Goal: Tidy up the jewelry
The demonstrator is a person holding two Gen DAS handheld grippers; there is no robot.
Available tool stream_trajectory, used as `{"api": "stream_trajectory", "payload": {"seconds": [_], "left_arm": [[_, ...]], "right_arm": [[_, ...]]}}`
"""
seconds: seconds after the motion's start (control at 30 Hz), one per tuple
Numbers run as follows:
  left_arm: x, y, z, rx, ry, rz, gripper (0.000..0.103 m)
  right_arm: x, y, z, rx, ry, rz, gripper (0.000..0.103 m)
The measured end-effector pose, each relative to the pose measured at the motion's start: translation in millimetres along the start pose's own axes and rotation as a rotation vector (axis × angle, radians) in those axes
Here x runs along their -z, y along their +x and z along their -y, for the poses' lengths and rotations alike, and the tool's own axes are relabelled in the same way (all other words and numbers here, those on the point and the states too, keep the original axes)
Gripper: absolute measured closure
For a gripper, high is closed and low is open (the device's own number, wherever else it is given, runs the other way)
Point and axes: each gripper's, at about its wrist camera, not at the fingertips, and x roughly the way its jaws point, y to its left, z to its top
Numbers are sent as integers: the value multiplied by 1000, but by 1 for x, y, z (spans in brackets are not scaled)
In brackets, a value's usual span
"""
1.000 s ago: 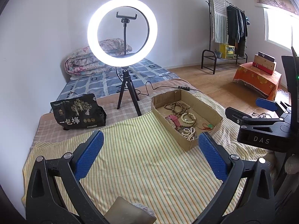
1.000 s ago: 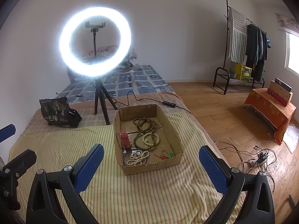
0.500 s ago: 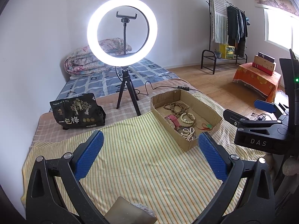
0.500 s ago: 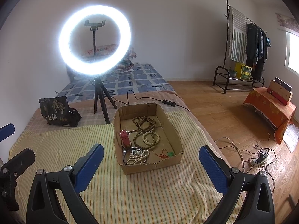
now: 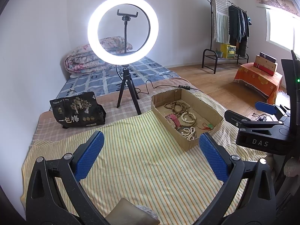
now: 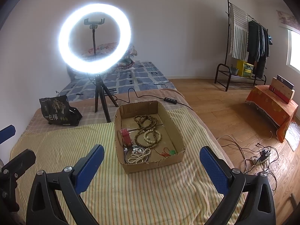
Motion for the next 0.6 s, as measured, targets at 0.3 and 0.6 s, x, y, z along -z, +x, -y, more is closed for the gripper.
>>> {"api": "stream_trajectory", "payload": {"seconds": [0.3, 0.6], "left_arm": [[4, 0, 5, -2, 9, -1, 0], [10, -2, 6, -2, -3, -5, 0]], "right_arm": [[1, 1, -2, -9, -4, -10, 0], [1, 2, -4, -4, -5, -10, 0]]}}
